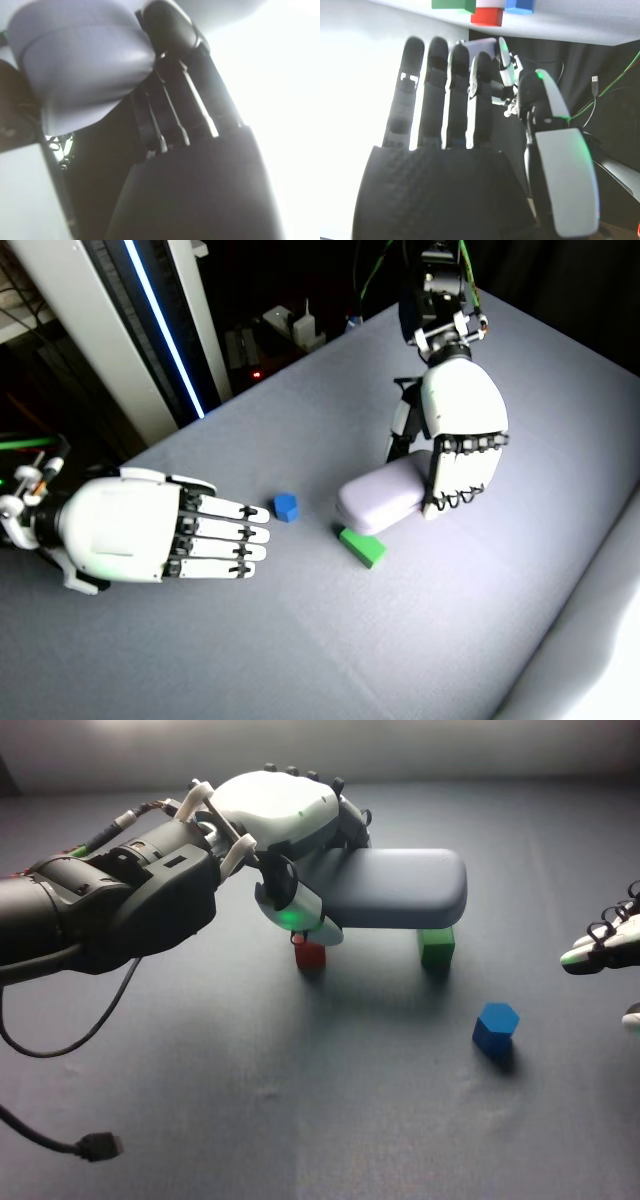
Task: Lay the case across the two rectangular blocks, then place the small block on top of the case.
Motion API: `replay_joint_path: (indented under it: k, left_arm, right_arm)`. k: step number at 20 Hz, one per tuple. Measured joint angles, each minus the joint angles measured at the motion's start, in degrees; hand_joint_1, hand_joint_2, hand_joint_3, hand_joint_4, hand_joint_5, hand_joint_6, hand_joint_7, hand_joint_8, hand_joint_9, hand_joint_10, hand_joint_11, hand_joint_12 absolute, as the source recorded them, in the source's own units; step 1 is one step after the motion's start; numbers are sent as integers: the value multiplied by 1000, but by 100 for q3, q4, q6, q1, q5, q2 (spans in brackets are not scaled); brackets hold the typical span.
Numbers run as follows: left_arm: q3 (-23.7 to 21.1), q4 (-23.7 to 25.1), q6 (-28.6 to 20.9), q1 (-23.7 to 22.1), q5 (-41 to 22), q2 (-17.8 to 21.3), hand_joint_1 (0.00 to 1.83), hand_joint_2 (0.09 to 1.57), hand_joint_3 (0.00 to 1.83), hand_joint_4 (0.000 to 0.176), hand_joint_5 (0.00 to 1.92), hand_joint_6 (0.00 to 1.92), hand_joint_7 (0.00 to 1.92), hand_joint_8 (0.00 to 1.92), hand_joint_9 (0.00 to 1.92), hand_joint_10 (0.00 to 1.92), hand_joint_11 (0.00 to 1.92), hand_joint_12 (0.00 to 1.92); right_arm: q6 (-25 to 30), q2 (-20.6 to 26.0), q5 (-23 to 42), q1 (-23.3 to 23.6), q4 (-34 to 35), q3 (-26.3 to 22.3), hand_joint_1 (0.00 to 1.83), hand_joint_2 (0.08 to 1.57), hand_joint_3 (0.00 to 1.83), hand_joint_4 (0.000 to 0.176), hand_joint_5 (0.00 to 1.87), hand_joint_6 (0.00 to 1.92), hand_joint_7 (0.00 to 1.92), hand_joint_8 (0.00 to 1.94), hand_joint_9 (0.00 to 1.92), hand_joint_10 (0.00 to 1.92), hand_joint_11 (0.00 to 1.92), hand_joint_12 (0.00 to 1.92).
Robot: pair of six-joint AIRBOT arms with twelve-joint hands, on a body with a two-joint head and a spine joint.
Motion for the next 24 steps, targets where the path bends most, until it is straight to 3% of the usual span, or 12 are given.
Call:
replay_joint_path:
  k: [2,3,5,8,9,10,11,13,16,21,23,24]
  left_arm:
    - [103,-96,37,0,125,-114,1278,1052,1,0,1110,609,1140,897,1077,714,844,1332]
    - [144,-122,57,0,168,-146,1306,1063,0,0,1111,516,1108,983,1038,989,858,1409]
    - [168,-179,83,7,219,-157,1289,1074,0,0,1097,525,1082,1065,1041,1007,873,1470]
    - [227,-245,90,7,236,-181,1266,1093,2,0,985,776,1068,1040,1021,582,796,1201]
    - [227,-249,92,7,240,-181,1266,1093,2,0,985,776,1068,1040,1021,582,796,1201]
    - [227,-249,101,7,245,-181,1181,1102,7,0,981,926,910,464,974,428,741,1175]
    - [227,-254,101,7,245,-181,1158,1041,0,0,836,353,877,166,960,261,703,1138]
    - [227,-258,101,7,245,-184,1093,985,0,0,813,27,800,11,969,72,703,1038]
    - [227,-280,101,13,243,-188,1007,948,0,0,751,0,764,1,1002,19,714,1102]
    - [-111,-297,98,118,31,-17,990,926,0,12,540,0,676,0,889,0,593,1146]
    - [-575,-299,96,229,-374,380,1062,881,0,51,467,0,577,0,692,0,246,1203]
    - [-713,-291,90,275,-522,518,1083,886,2,43,445,0,503,0,562,0,125,1169]
  right_arm:
    - [7,-9,4,2,-4,4,703,1300,0,0,635,0,623,0,610,3,226,976]
    - [11,-15,-2,7,-9,11,722,1295,0,0,633,0,613,0,600,1,204,1007]
    - [15,-17,-4,7,-13,15,724,1297,0,0,627,2,612,0,603,1,185,1044]
    - [31,-17,-9,7,-24,17,740,1295,0,0,613,0,582,0,568,0,153,1047]
    - [33,-26,-9,7,-35,31,740,1295,0,0,613,0,582,0,568,0,153,1047]
    - [33,-28,-15,7,-31,28,763,1299,0,0,610,0,571,0,543,0,108,1080]
    - [33,-28,-15,7,-39,28,729,1307,4,0,601,1,558,1,536,0,103,1089]
    - [33,-28,-15,7,-37,31,700,1304,1,0,614,5,566,4,554,6,137,1090]
    - [33,-48,-13,7,-37,39,663,1301,0,0,589,1,560,1,562,2,197,930]
    - [55,-52,-15,11,-42,42,655,1299,0,0,621,6,579,4,587,7,215,981]
    - [81,-52,-15,11,-50,39,640,1304,1,0,600,0,551,0,549,0,158,989]
    - [81,-52,-17,11,-50,39,650,1320,1,0,567,0,500,0,487,0,49,1067]
